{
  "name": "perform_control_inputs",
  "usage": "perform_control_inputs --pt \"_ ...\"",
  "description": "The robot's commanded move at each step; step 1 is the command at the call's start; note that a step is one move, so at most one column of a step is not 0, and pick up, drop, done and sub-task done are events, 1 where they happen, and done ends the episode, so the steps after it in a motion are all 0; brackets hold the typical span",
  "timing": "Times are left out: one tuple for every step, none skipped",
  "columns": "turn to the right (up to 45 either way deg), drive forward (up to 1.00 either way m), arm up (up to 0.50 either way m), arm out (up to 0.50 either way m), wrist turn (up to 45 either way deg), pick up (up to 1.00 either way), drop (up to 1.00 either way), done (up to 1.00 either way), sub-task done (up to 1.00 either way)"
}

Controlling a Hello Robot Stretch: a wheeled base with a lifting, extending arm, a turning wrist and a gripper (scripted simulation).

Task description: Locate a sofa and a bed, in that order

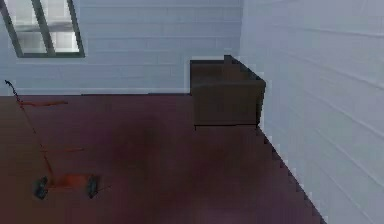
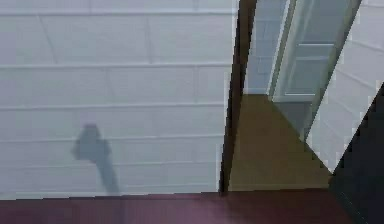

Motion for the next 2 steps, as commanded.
perform_control_inputs --pt "0.0 1.0 0.0 0.0 0.0 0.0 0.0 0.0 0.0" --pt "-6.0 0.0 0.0 0.0 0.0 0.0 0.0 0.0 0.0"
